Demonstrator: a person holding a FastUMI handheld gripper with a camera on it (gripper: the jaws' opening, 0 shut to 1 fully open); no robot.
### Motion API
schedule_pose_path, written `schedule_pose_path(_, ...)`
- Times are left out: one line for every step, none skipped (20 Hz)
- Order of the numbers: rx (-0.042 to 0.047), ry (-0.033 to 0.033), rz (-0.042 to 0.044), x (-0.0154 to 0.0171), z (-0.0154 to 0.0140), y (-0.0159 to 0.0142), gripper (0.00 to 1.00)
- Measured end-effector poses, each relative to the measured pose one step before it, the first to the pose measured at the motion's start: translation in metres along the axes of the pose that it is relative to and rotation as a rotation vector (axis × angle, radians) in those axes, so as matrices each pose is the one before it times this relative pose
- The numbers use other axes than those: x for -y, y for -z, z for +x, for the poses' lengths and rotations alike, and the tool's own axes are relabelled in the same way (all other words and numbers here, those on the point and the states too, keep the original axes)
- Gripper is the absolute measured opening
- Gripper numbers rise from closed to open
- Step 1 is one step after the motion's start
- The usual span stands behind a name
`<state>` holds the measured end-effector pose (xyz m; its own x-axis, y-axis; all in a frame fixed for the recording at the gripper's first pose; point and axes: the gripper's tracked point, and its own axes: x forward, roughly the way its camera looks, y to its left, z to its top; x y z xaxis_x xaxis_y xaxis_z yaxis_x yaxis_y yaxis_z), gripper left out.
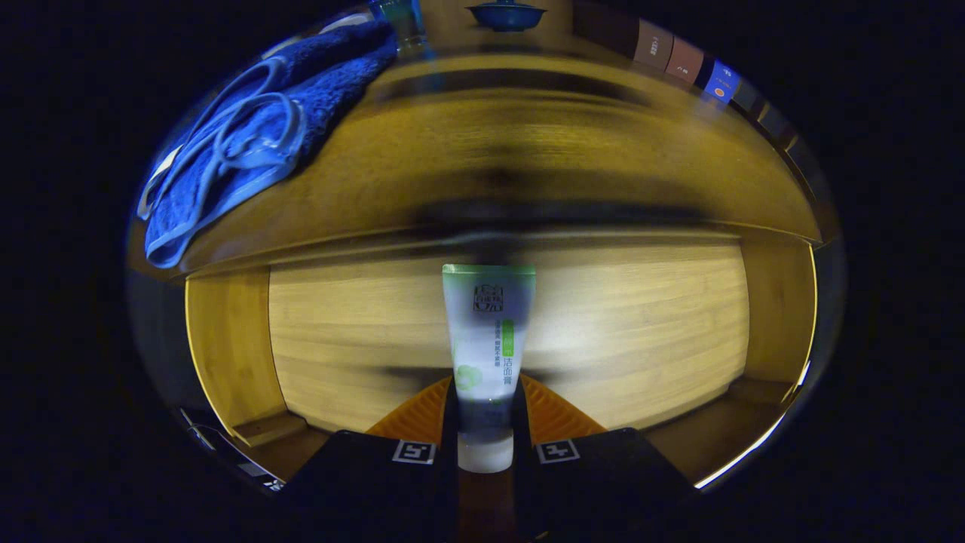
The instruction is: Pull open the drawer, take out the items inside it, and place them on the countertop above the cabinet.
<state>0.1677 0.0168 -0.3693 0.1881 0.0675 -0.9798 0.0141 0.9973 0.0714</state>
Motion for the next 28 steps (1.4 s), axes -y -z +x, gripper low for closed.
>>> schedule_pose_path(0.00410, -0.00960, -0.01326, -0.00075, -0.00614, 0.00117, 0.34)
schedule_pose_path(0.01050, -0.01284, -0.00213, -0.00068, -0.00844, 0.00009, 0.34)
schedule_pose_path(0.01124, -0.01180, 0.00623, -0.00108, -0.00678, -0.00009, 0.34)
schedule_pose_path(0.01028, -0.01426, 0.00590, -0.00102, -0.00787, -0.00114, 0.34)
schedule_pose_path(0.00709, -0.01282, 0.00423, -0.00101, -0.00745, 0.00104, 0.34)
schedule_pose_path(0.00711, -0.01031, 0.00976, -0.00112, -0.00633, -0.00014, 0.33)
schedule_pose_path(-0.00195, -0.00950, 0.00002, -0.00052, -0.00777, 0.00212, 0.34)
schedule_pose_path(-0.00061, -0.00986, 0.00261, -0.00149, -0.00699, 0.00102, 0.34)
schedule_pose_path(0.01311, -0.00501, -0.00662, -0.00045, -0.00548, -0.00360, 0.34)
schedule_pose_path(0.00632, 0.00706, -0.01116, 0.00140, -0.00611, -0.00060, 0.34)
schedule_pose_path(0.00523, 0.00460, -0.00381, 0.00155, -0.00623, -0.00196, 0.34)
schedule_pose_path(0.00133, -0.00514, -0.00147, -0.00033, -0.00691, -0.00218, 0.34)
schedule_pose_path(-0.00301, -0.01049, 0.00236, -0.00136, -0.00598, -0.00254, 0.33)
schedule_pose_path(-0.00511, -0.00964, 0.00591, -0.00151, -0.00688, -0.00284, 0.34)
schedule_pose_path(-0.00265, -0.00440, 0.00277, 0.00003, -0.00625, -0.00460, 0.34)
schedule_pose_path(0.00629, 0.00251, -0.00205, 0.00136, -0.00646, -0.00787, 0.34)
schedule_pose_path(0.01100, 0.00808, -0.00984, 0.00242, -0.00411, -0.01033, 0.34)
schedule_pose_path(0.00839, 0.01744, -0.00788, 0.00425, -0.00263, -0.01203, 0.34)
schedule_pose_path(0.00625, 0.00799, -0.00427, 0.00072, -0.00113, -0.01252, 0.34)
schedule_pose_path(0.00294, -0.00227, -0.00144, -0.00012, 0.00067, -0.01470, 0.34)
schedule_pose_path(0.00597, -0.00134, 0.00688, -0.00039, 0.00215, -0.01299, 0.33)
schedule_pose_path(0.00269, 0.00272, 0.00453, 0.00100, 0.00145, -0.01574, 0.33)
schedule_pose_path(0.00214, 0.00720, 0.00132, 0.00101, 0.00540, -0.01589, 0.33)
schedule_pose_path(-0.00081, 0.01323, -0.00249, 0.00328, 0.00566, -0.01369, 0.34)
schedule_pose_path(-0.00138, 0.01604, -0.00821, 0.00338, 0.00472, -0.01247, 0.34)
schedule_pose_path(0.00423, 0.01926, -0.00951, 0.00349, 0.00574, -0.01094, 0.34)
schedule_pose_path(0.00895, 0.01395, -0.01324, 0.00235, 0.00447, -0.01105, 0.33)
schedule_pose_path(0.00352, 0.00512, -0.01749, 0.00003, 0.00533, -0.00721, 0.34)
